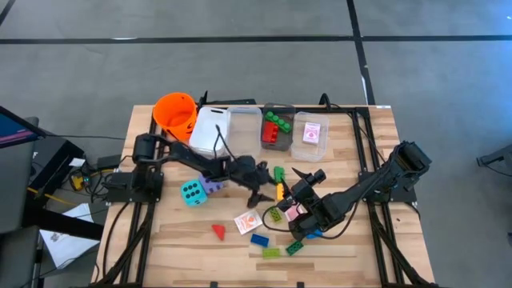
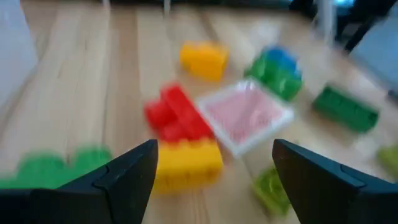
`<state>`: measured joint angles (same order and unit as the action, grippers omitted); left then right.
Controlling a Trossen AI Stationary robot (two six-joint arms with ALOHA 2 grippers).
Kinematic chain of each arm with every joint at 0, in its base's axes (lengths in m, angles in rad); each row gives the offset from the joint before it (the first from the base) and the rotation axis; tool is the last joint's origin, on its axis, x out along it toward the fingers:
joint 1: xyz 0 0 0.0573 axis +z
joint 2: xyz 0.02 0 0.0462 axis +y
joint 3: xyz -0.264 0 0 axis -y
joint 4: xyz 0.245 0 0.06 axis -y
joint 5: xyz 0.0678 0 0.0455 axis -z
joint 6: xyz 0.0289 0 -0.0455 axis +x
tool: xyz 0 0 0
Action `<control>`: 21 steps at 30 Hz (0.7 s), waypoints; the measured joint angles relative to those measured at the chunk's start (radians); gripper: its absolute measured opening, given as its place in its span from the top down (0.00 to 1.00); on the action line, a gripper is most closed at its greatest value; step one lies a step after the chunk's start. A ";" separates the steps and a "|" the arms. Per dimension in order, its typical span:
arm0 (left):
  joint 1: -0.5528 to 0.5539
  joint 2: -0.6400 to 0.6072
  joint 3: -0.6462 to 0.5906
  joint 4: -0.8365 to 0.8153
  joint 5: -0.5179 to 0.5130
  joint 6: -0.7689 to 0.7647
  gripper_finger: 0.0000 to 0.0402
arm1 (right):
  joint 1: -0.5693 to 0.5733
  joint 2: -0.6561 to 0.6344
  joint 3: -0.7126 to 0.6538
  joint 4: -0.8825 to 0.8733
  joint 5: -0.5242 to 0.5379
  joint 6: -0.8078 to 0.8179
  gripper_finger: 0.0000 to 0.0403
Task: Pick & Place Toys
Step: Adjust the left transparent bin
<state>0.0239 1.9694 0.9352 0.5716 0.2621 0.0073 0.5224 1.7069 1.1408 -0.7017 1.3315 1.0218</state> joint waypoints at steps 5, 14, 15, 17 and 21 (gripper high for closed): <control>-0.062 -0.057 0.000 -0.356 -0.366 0.040 0.23 | 0.000 0.000 0.000 0.001 0.000 0.000 0.42; -0.073 -0.276 0.000 -0.806 -0.753 -0.038 0.23 | -0.001 0.000 0.000 0.011 -0.001 0.000 0.42; -0.063 -0.293 0.000 -0.812 -0.743 -0.038 0.23 | -0.002 0.000 0.000 0.013 0.000 0.000 0.42; -0.044 -0.310 0.001 -0.816 -0.740 -0.038 0.24 | -0.003 0.000 0.000 0.013 0.000 0.000 0.42; -0.003 -0.315 0.002 -0.821 -0.729 -0.033 0.25 | -0.004 0.000 0.000 0.010 0.000 0.000 0.42</control>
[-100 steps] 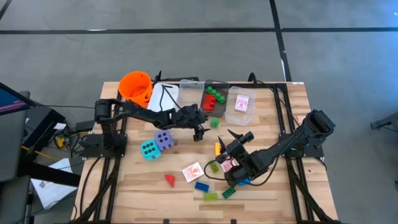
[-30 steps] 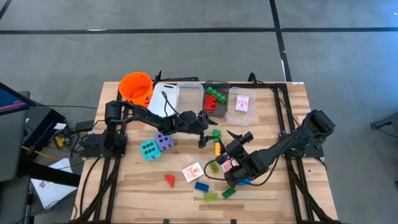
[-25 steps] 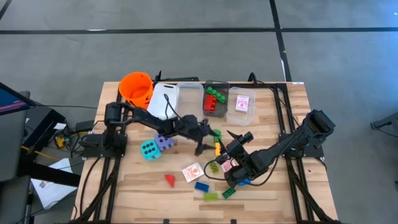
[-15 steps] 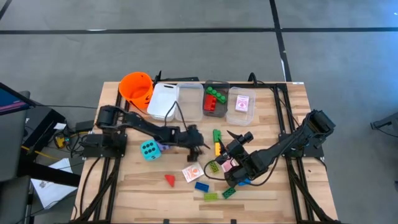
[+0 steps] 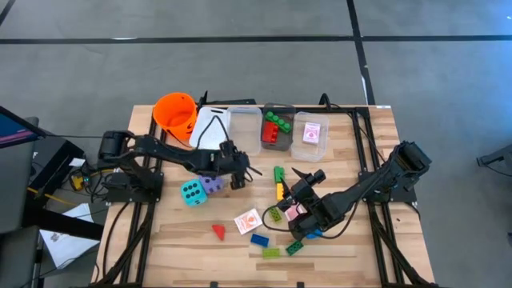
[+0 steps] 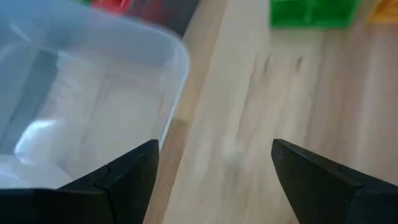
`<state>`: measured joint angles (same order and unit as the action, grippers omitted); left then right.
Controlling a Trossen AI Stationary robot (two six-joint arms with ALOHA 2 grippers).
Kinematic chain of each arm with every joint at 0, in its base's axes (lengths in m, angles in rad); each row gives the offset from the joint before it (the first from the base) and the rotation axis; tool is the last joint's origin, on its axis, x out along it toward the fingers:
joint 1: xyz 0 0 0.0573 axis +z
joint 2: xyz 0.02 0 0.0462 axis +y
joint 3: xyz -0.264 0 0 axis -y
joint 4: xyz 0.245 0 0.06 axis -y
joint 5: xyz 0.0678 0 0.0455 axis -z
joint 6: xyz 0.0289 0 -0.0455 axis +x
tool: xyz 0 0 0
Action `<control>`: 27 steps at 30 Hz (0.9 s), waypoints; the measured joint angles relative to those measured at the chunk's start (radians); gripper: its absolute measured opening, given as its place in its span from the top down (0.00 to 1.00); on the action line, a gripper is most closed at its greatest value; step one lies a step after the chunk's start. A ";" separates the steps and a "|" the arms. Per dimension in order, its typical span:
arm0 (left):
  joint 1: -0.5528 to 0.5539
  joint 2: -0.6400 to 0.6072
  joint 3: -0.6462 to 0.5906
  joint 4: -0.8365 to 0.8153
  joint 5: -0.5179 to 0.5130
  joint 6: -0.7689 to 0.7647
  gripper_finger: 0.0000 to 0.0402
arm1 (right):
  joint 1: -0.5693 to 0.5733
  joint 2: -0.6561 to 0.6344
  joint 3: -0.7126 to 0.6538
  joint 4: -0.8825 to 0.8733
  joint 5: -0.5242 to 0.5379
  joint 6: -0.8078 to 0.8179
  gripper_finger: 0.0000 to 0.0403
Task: Pick & Place Toys
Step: Adjust the left transparent bin
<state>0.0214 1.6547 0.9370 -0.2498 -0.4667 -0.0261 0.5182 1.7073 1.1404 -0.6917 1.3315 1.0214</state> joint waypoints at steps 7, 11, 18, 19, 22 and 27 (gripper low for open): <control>0.064 0.018 -0.045 0.108 -0.142 0.023 0.25 | -0.003 0.000 0.000 -0.007 0.000 0.000 0.42; 0.087 0.018 -0.065 0.143 -0.215 0.062 0.25 | -0.003 0.000 0.000 -0.008 0.000 0.000 0.42; 0.098 0.018 -0.065 0.202 -0.235 0.118 0.25 | -0.004 0.000 0.000 -0.009 0.000 0.000 0.42; 0.097 0.018 -0.065 0.212 -0.236 0.131 0.25 | -0.004 0.000 0.000 -0.008 0.000 0.000 0.42; 0.091 0.018 -0.065 0.260 -0.237 0.166 0.25 | -0.004 0.000 0.000 -0.009 0.000 0.000 0.42; 0.091 0.018 -0.065 0.372 -0.168 0.204 0.25 | -0.004 0.000 0.000 -0.009 0.000 0.000 0.42</control>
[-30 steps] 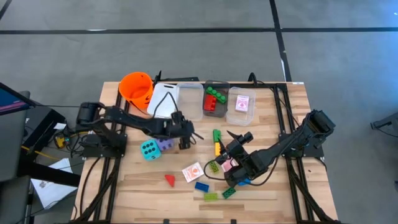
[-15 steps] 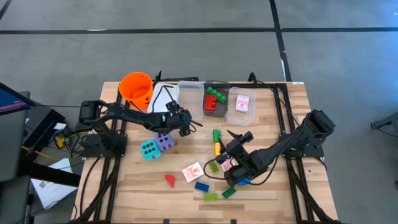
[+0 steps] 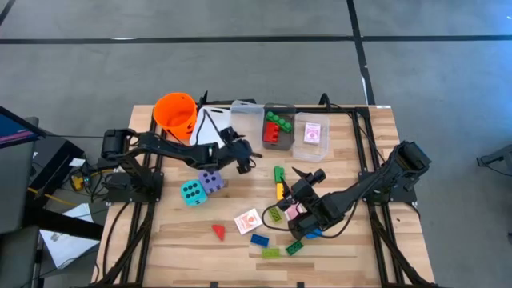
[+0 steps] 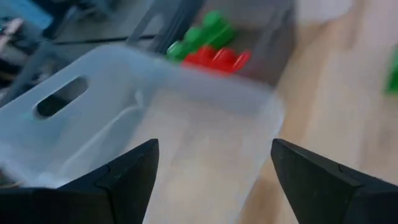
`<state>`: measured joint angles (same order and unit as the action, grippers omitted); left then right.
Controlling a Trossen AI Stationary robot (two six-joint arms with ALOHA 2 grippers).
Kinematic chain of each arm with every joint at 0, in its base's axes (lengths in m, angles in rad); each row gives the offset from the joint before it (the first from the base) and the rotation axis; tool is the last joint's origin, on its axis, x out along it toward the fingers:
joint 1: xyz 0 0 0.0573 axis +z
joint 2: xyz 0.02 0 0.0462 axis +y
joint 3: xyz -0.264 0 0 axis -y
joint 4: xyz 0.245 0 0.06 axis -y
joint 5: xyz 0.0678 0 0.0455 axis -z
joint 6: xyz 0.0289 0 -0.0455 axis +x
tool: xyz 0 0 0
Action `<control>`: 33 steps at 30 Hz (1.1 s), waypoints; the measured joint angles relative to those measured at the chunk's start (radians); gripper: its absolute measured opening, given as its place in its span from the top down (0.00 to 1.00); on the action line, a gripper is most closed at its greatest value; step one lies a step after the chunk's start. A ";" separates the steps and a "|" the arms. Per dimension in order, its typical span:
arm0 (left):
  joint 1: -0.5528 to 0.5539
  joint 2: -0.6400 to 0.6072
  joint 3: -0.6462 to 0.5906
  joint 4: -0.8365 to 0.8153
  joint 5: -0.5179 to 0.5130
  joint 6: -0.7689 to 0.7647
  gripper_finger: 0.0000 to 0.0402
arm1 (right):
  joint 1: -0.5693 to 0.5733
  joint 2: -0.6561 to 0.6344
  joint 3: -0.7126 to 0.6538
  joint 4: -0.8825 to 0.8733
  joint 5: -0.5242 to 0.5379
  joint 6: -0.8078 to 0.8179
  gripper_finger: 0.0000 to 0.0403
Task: Pick & Place Toys
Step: Adjust the left transparent bin
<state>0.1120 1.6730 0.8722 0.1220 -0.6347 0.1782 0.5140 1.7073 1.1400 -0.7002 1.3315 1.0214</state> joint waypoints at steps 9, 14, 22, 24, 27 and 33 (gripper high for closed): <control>0.000 0.000 0.000 0.105 0.194 0.035 0.25 | 0.001 0.000 0.000 0.000 0.000 0.000 0.42; -0.003 -0.018 0.000 0.068 0.068 0.123 0.25 | 0.001 0.000 0.000 -0.002 0.000 0.000 0.42; -0.007 -0.220 -0.002 -0.242 -0.130 0.010 0.25 | 0.001 0.000 0.000 -0.003 0.000 0.000 0.42; -0.004 -0.271 -0.014 -0.303 -0.133 -0.068 0.25 | 0.001 0.000 0.000 -0.002 0.000 0.000 0.42; -0.004 -0.329 -0.068 -0.329 -0.133 -0.134 0.25 | 0.001 0.000 0.000 0.002 0.000 0.000 0.42; 0.037 -0.394 -0.194 -0.330 -0.019 -0.121 0.25 | 0.001 0.000 0.000 0.005 0.000 0.000 0.42</control>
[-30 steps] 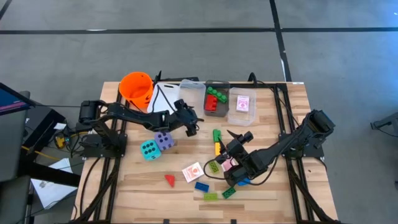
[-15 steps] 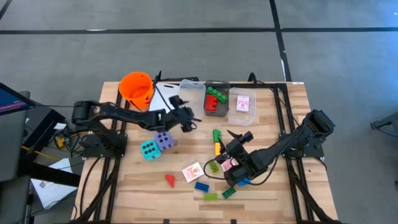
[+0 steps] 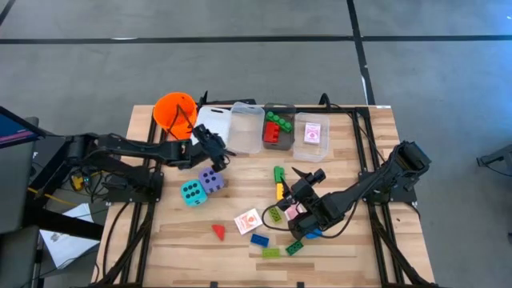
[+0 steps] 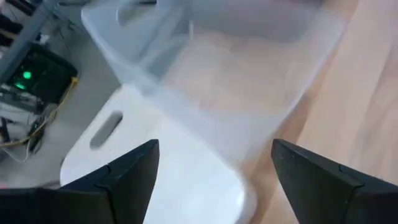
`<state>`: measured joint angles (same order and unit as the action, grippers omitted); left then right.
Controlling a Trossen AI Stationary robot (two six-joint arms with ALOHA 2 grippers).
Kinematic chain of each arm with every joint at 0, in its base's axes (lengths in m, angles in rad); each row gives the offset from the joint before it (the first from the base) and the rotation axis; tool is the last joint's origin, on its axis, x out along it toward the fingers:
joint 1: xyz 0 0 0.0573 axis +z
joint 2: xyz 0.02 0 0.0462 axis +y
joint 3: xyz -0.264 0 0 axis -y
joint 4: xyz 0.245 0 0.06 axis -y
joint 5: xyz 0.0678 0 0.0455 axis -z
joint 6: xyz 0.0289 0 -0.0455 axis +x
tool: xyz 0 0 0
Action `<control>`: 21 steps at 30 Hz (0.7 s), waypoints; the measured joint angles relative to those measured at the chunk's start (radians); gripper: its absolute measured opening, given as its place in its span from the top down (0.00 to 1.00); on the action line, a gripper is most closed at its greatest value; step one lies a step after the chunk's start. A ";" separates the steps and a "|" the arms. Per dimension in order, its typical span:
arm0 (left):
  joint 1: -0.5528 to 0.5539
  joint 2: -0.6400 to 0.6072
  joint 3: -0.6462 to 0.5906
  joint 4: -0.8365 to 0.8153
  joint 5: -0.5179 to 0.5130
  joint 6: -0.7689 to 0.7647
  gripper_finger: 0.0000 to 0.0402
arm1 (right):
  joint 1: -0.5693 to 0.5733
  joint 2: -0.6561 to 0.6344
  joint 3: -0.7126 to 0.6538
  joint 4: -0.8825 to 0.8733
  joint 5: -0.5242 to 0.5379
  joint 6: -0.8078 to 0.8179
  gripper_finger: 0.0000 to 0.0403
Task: Pick & Place Toys
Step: Adjust the left transparent bin
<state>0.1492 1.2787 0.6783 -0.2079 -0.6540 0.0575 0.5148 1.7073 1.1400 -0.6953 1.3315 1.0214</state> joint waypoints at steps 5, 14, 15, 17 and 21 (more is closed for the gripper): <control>0.057 -0.040 -0.046 0.021 0.003 0.120 0.25 | -0.006 0.000 0.000 -0.001 0.000 -0.002 0.42; 0.216 -0.060 -0.055 0.174 0.102 0.277 0.44 | -0.014 0.000 0.000 -0.002 0.000 -0.001 0.42; 0.235 -0.059 -0.055 0.187 0.143 0.279 0.48 | -0.014 0.000 0.000 -0.002 0.000 0.000 0.42; 0.270 -0.059 -0.055 0.200 0.192 0.279 0.58 | -0.014 0.000 0.000 -0.001 0.000 0.000 0.42; 0.306 -0.059 -0.055 0.205 0.200 0.275 0.78 | -0.014 0.000 0.000 -0.001 0.000 -0.001 0.42</control>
<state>0.4554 1.2194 0.6235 -0.0032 -0.4542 0.3330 0.5011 1.7073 1.1400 -0.6968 1.3318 1.0204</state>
